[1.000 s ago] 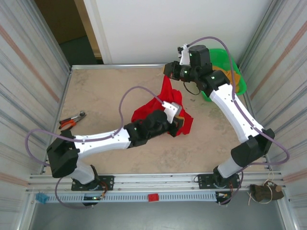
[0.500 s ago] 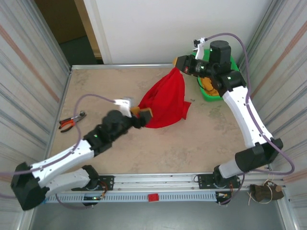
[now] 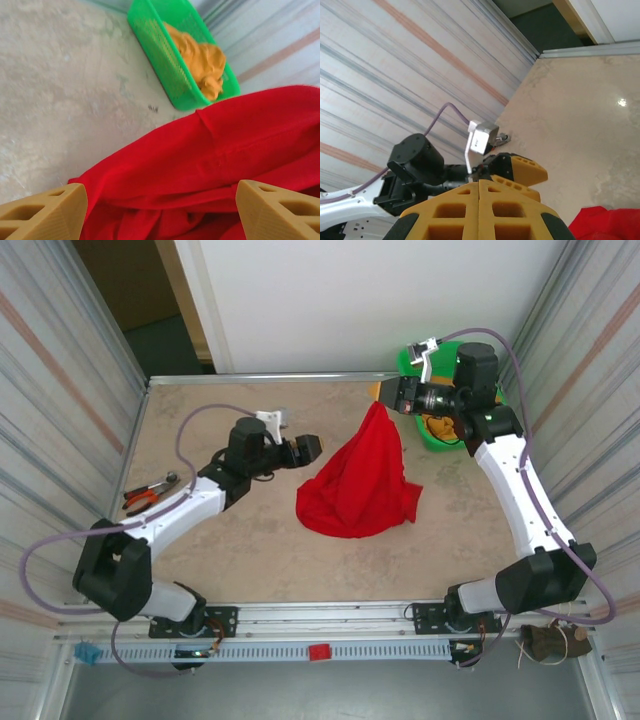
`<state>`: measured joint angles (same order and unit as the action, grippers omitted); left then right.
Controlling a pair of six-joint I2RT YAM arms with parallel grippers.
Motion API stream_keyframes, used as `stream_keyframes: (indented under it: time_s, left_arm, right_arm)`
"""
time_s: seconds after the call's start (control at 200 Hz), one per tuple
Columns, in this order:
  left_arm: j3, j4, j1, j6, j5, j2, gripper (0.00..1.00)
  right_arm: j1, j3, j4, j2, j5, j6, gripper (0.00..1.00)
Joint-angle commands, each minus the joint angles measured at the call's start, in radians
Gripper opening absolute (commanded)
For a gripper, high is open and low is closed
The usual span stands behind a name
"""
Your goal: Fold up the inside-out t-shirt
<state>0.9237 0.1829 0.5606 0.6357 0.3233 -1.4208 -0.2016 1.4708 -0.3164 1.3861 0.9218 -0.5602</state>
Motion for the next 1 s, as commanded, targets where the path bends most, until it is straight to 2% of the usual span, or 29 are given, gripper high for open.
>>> stream_keyframes:
  time_s: [0.0, 0.411, 0.506, 0.591, 0.611, 0.631, 0.686, 0.746, 0.852, 0.992]
  left_arm:
    - [-0.046, 0.084, 0.032, -0.029, 0.031, -0.006, 0.78]
    - [0.042, 0.115, 0.081, -0.041, 0.057, -0.246, 0.78]
    - [0.070, 0.165, 0.091, -0.033, 0.109, -0.301, 0.80]
    - [0.090, 0.279, 0.101, 0.010, 0.185, -0.363, 0.80]
    - [0.097, 0.306, 0.102, 0.027, 0.203, -0.380, 0.76]
    - [0.106, 0.335, 0.106, 0.042, 0.221, -0.397, 0.67]
    - [0.138, 0.364, 0.103, 0.074, 0.239, -0.429, 0.35]
    - [0.147, 0.327, 0.092, 0.070, 0.203, -0.411, 0.01]
    - [0.127, 0.210, 0.042, 0.031, 0.138, -0.289, 0.00]
    - [0.167, 0.018, -0.027, -0.031, 0.127, -0.083, 0.00]
  right_arm:
    - [0.007, -0.004, 0.049, -0.019, 0.053, 0.026, 0.00]
    - [0.006, -0.020, 0.136, -0.054, 0.071, -0.053, 0.00]
    - [0.002, -0.032, 0.143, -0.058, 0.062, -0.058, 0.00]
    - [0.002, -0.055, 0.161, -0.055, 0.053, -0.066, 0.00]
    - [0.002, -0.058, 0.163, -0.055, 0.052, -0.066, 0.00]
    - [0.003, -0.063, 0.163, -0.055, 0.050, -0.066, 0.00]
    - [0.010, -0.075, 0.159, -0.059, 0.038, -0.058, 0.00]
    - [0.030, -0.089, 0.149, -0.073, 0.024, -0.051, 0.00]
    - [0.094, -0.140, 0.136, -0.114, -0.007, -0.052, 0.00]
    - [0.145, -0.244, 0.085, -0.162, -0.129, -0.035, 0.00]
